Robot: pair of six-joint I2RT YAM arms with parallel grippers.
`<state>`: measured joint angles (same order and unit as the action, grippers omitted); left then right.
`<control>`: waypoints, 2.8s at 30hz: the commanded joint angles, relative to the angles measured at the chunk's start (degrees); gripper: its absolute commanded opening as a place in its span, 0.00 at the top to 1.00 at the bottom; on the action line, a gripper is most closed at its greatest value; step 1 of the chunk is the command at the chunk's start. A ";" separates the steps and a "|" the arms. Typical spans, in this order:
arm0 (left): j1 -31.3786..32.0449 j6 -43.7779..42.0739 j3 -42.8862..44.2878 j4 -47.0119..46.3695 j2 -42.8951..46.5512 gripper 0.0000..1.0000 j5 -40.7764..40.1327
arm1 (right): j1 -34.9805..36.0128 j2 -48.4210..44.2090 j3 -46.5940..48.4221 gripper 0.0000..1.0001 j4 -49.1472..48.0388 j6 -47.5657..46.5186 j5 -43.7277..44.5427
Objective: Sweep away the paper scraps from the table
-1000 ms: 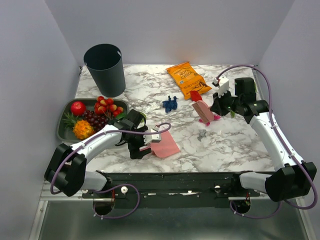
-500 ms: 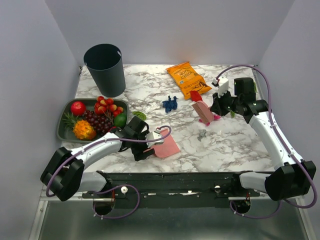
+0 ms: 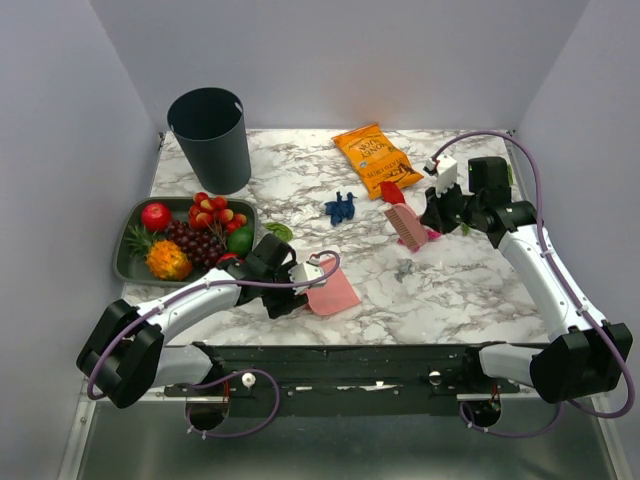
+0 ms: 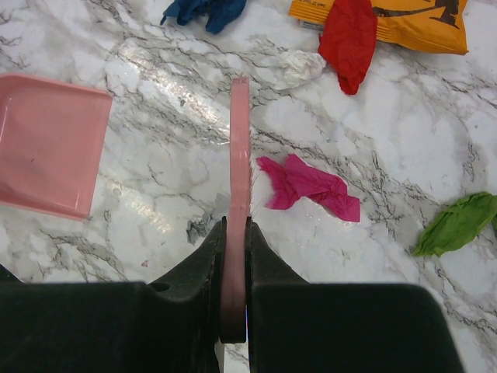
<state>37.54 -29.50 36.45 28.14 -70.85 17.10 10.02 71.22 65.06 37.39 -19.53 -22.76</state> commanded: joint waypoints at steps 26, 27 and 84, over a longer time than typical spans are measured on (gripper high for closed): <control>-2.38 -12.42 4.86 4.37 -0.61 1.00 0.12 | -2.46 -1.18 6.74 0.99 -0.47 0.12 26.52; -2.38 -12.69 5.38 4.81 -1.04 1.00 0.56 | -3.25 -0.82 8.23 1.00 -0.12 -1.20 27.94; -3.35 -8.46 11.45 9.64 -10.09 1.00 3.02 | -22.41 -7.94 5.26 0.99 27.48 -7.19 5.44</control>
<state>34.24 -36.58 45.54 34.92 -79.35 17.87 -12.36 63.83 68.79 60.25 -28.38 -16.03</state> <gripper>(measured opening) 0.383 0.167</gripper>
